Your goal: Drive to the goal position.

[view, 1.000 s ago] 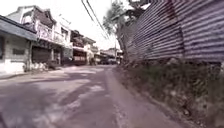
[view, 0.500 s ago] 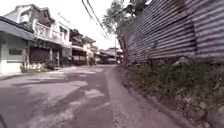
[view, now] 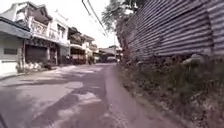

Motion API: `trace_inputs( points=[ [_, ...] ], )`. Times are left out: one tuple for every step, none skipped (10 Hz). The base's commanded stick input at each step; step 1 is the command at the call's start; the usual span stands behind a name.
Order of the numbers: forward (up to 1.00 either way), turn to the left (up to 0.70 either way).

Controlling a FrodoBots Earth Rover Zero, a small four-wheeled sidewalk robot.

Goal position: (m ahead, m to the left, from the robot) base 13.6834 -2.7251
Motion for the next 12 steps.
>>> trace_inputs(
  points=[
    [0.7, 0.04],
    [0.7, 0.0],
    [0.7, 0.0],
    [0.7, 0.0],
    [0.7, 0.0],
    [0.7, 0.0],
    [0.7, 0.0],
    [0.7, 0.0],
    [0.7, 0.0],
    [0.7, 0.0],
    [0.7, 0.0],
    [0.7, 0.0]
  ],
)
